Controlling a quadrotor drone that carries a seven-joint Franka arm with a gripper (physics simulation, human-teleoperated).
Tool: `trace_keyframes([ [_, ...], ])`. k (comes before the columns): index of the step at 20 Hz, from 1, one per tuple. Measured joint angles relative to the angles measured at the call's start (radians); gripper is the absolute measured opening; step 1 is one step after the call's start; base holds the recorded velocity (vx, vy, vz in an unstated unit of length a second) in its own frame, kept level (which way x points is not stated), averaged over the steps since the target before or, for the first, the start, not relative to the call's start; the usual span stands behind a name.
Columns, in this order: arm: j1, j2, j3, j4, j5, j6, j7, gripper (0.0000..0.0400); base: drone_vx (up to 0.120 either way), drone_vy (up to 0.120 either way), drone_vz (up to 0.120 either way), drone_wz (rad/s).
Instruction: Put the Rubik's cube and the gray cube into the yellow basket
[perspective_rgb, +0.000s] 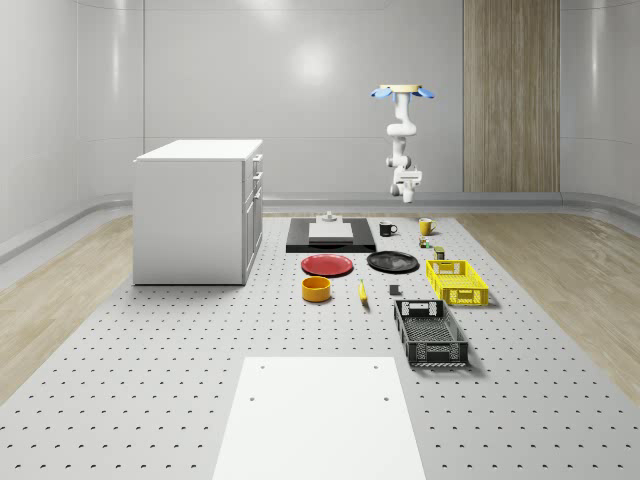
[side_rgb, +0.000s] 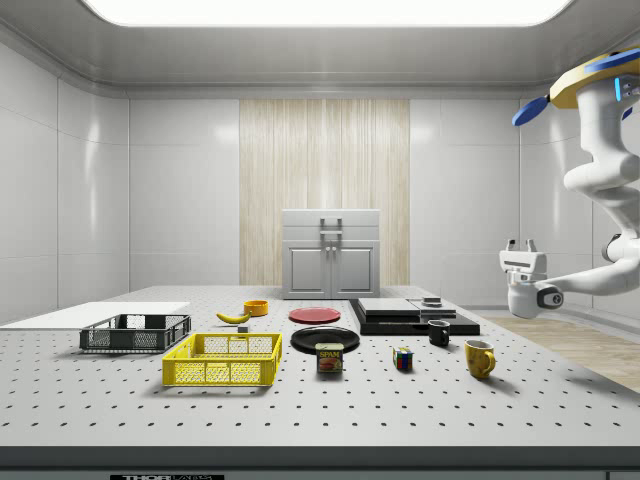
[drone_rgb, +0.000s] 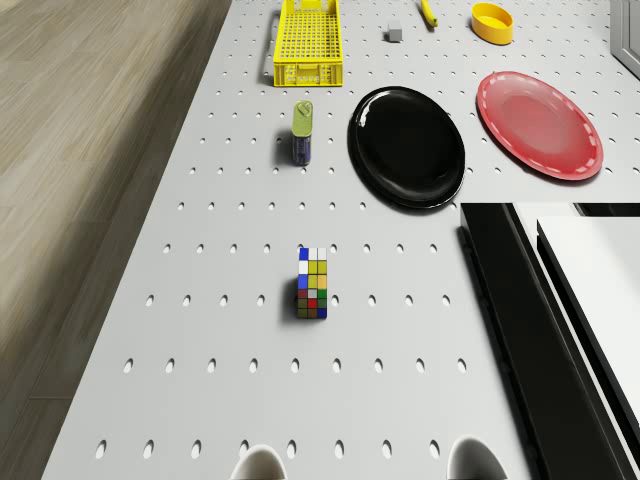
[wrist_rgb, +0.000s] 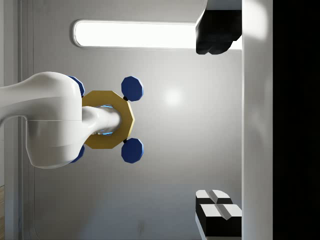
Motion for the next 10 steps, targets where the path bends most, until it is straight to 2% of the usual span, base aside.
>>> trace_keyframes([
  [4, -0.001, -0.002, 0.002, -0.002, -0.002, 0.003, 0.000, 0.0400, 0.120, 0.120, 0.000, 0.000],
  [10, -0.003, -0.005, 0.007, -0.005, -0.009, 0.008, 0.001, 0.0400, 0.120, 0.000, 0.000, 0.000],
])
